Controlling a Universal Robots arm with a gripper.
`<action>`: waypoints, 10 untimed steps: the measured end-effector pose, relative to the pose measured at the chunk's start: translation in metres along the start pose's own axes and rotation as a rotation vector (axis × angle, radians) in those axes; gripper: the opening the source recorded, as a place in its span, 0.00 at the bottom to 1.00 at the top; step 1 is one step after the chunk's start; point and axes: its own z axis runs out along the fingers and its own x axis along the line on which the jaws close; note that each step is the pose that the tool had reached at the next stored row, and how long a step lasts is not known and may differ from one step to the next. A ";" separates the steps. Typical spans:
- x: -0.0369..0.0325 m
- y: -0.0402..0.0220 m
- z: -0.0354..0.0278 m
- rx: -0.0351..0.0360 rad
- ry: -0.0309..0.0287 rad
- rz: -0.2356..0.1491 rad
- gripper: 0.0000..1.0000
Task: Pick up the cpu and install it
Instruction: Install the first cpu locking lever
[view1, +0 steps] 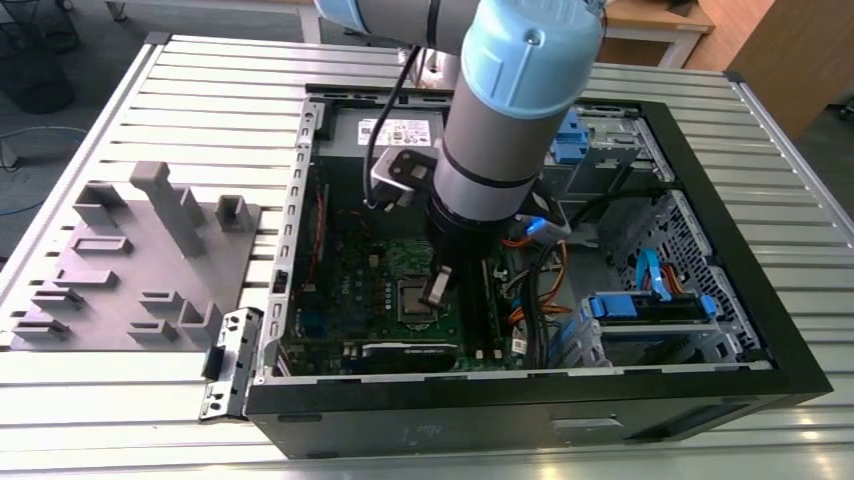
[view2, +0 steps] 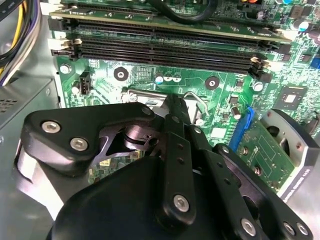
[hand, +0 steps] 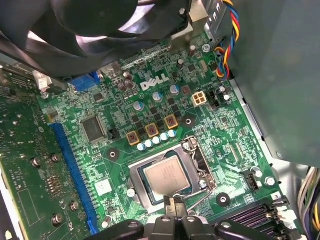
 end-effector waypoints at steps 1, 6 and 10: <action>0.0002 -0.0002 0.0007 -0.0001 -0.0002 0.002 0.11; 0.0038 -0.0022 0.0032 -0.0004 -0.0009 0.012 0.11; 0.0085 -0.0044 0.0044 -0.0006 -0.0013 0.018 0.11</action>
